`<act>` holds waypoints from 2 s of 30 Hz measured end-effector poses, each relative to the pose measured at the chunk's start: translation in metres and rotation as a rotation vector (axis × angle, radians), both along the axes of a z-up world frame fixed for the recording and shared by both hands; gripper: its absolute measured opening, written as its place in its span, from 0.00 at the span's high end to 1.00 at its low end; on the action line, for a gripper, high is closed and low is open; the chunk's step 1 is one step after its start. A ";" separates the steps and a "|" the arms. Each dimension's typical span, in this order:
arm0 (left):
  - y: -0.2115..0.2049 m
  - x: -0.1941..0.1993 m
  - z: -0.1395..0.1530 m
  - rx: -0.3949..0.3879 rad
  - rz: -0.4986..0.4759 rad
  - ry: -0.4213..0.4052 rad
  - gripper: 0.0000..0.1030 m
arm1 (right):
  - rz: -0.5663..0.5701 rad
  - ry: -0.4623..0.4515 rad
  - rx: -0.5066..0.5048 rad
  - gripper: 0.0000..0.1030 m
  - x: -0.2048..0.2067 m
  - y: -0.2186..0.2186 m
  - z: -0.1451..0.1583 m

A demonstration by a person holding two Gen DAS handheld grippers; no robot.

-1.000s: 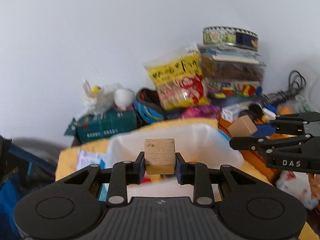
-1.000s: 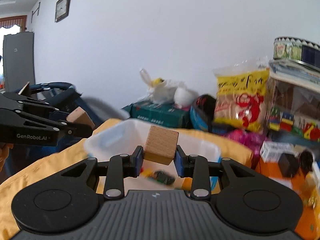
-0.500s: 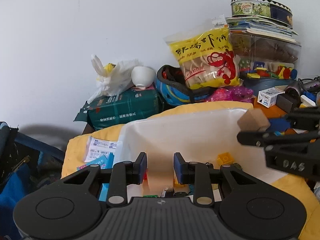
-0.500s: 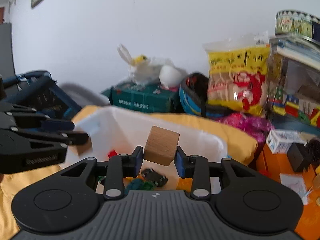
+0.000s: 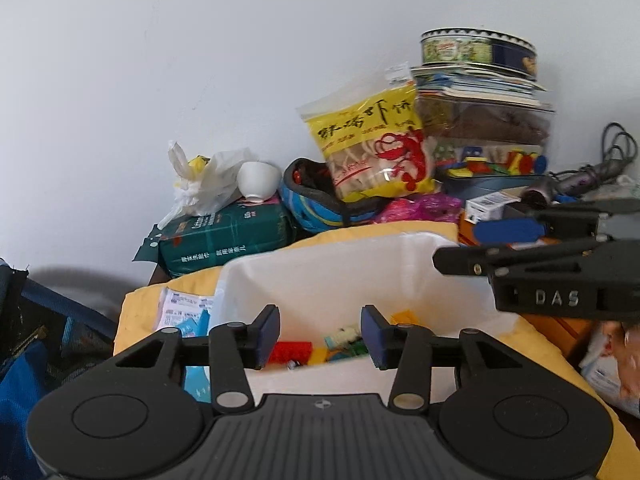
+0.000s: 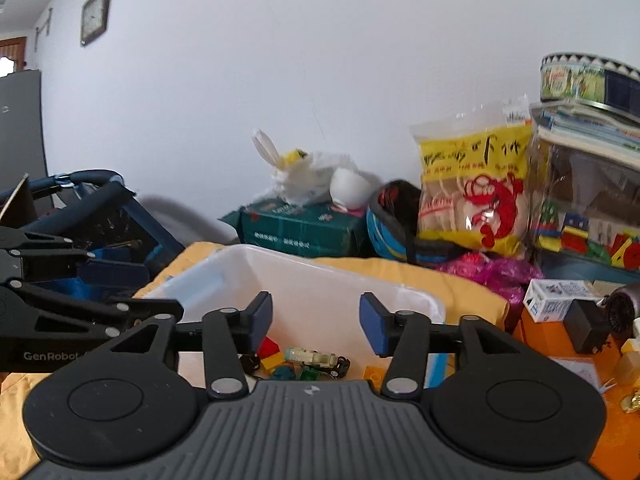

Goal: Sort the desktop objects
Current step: 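Carry both wooden cubes over the white bin and open both tools, then move both tools back down to the toy pile, then grasp the orange brick with the left tool while the right grasps the frog block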

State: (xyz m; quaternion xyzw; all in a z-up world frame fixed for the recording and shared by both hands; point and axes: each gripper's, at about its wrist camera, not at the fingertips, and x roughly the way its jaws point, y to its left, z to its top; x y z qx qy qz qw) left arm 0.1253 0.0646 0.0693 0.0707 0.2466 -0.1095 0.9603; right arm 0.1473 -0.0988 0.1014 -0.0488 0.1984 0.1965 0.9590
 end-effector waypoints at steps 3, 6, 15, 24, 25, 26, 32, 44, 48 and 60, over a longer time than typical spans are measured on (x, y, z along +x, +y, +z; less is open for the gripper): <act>-0.001 -0.019 -0.009 -0.009 -0.020 0.021 0.49 | 0.020 -0.003 -0.017 0.44 -0.019 -0.007 -0.005; -0.002 -0.035 -0.029 -0.015 -0.036 0.075 0.48 | 0.028 0.025 -0.037 0.43 -0.041 -0.017 -0.022; -0.031 -0.050 -0.113 0.071 -0.157 0.294 0.49 | 0.030 0.329 -0.119 0.50 -0.089 -0.040 -0.111; -0.014 -0.001 -0.132 -0.057 -0.057 0.354 0.50 | 0.083 0.308 -0.162 0.56 -0.109 -0.029 -0.113; -0.009 0.004 -0.133 -0.086 -0.041 0.364 0.54 | 0.081 0.310 -0.162 0.56 -0.110 -0.028 -0.114; -0.006 0.009 -0.135 -0.111 -0.035 0.379 0.65 | 0.078 0.315 -0.161 0.56 -0.112 -0.028 -0.115; 0.001 0.023 -0.148 -0.199 -0.066 0.435 0.73 | 0.057 0.351 -0.138 0.56 -0.116 -0.035 -0.122; -0.017 -0.011 -0.151 -0.139 -0.127 0.403 0.83 | -0.076 0.325 -0.189 0.55 -0.093 -0.050 -0.129; -0.010 -0.038 -0.138 -0.168 -0.144 0.412 0.83 | -0.124 0.303 -0.219 0.52 -0.072 -0.061 -0.136; 0.013 -0.095 -0.147 -0.163 -0.082 0.455 0.83 | -0.064 0.400 -0.163 0.71 -0.070 -0.061 -0.146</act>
